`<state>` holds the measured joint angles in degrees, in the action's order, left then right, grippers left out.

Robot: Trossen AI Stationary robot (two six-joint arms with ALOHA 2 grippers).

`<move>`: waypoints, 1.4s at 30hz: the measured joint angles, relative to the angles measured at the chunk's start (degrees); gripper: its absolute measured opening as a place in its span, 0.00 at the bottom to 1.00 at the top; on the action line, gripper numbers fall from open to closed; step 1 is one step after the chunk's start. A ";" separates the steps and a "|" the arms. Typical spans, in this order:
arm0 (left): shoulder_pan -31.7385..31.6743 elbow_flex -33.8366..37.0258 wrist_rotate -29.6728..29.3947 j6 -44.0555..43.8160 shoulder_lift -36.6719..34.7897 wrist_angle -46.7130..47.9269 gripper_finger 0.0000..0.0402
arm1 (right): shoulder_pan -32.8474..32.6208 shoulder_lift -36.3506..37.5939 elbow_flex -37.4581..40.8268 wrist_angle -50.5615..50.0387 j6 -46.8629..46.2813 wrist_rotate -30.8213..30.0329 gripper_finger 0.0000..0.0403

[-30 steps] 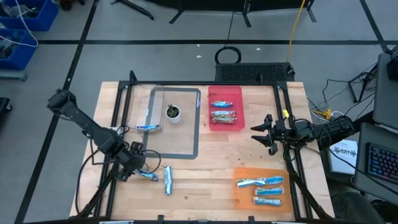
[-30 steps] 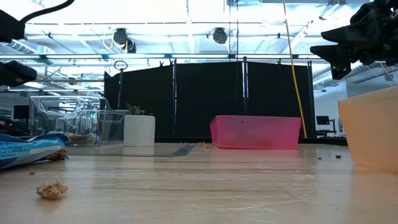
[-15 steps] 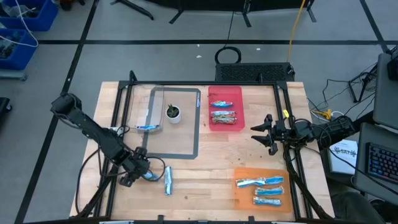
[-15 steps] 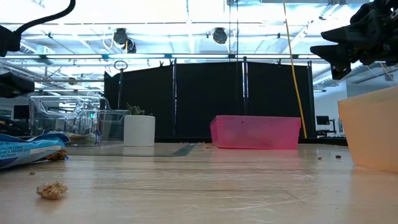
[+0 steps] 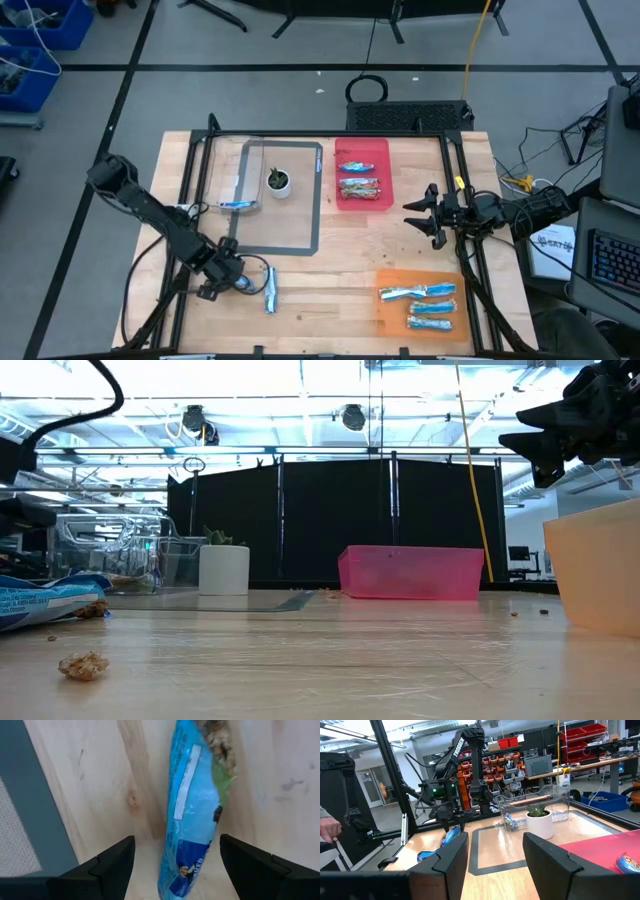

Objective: Pick and place Granola Bars by type
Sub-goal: Put the blue granola bar into the transparent bin

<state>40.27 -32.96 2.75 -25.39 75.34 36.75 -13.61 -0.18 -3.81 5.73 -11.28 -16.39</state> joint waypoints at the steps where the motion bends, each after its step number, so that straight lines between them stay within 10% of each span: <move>1: 0.00 0.08 0.13 -0.56 0.25 0.03 0.73 | 0.00 0.01 0.00 0.00 -0.01 0.01 0.45; 18: 0.00 0.14 2.56 -1.92 0.38 -2.72 0.06 | 0.02 0.00 0.00 0.00 0.00 0.01 0.45; 42: -9.43 -6.94 -8.96 -7.95 -10.65 3.15 0.04 | 0.01 0.00 0.00 -0.01 -0.01 -0.01 0.45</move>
<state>30.84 -39.90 -6.21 -33.34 64.70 39.90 -13.59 -0.17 -3.81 5.73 -11.29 -16.40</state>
